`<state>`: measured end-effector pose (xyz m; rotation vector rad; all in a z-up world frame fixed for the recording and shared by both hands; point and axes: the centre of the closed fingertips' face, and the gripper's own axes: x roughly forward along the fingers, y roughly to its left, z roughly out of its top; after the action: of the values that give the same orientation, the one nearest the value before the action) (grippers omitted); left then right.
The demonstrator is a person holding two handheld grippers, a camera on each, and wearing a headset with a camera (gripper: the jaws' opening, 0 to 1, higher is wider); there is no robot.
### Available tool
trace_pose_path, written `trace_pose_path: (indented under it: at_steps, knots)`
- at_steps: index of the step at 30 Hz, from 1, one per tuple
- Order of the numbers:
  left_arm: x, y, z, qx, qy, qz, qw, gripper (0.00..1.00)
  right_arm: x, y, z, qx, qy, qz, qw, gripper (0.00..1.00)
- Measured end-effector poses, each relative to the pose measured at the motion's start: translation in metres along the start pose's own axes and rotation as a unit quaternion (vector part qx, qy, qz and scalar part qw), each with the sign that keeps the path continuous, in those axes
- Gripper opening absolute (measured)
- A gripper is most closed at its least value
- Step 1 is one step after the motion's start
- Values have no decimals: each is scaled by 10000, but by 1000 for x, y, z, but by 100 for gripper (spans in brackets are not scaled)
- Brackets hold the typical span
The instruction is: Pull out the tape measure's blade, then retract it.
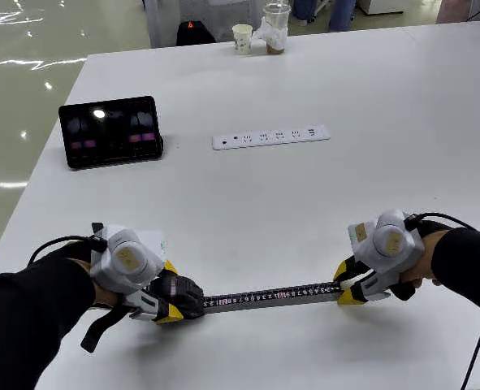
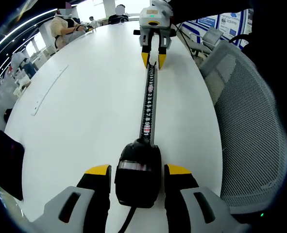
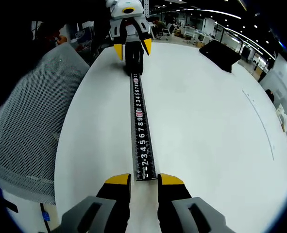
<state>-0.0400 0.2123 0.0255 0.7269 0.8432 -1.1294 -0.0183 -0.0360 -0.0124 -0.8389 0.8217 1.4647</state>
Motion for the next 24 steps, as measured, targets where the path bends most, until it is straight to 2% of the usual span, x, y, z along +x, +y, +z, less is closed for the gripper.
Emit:
trace_pose_path:
  at_steps: [3,7,9,16,24]
  knots:
    - [-1,-1,-1,-10,2,-18,10000,42,-2,-1,0,145,20,-34,9999,28]
    - [-4,-1,0,-78,-7,-14,10000,49,-3,-1,-1,170,48,-42,9998,31]
    - [-4,-1,0,-172,-30,3,9998,51,-5,-1,0,330,36,-95,9994,35]
    - [-6,-9,0,-339,-89,-133,9993,64,-9,2,-2,544,-63,-153,9984,42]
    - [-9,-6,-5,-490,-105,-39,9987,69,-12,4,-9,782,-91,-278,9965,50]
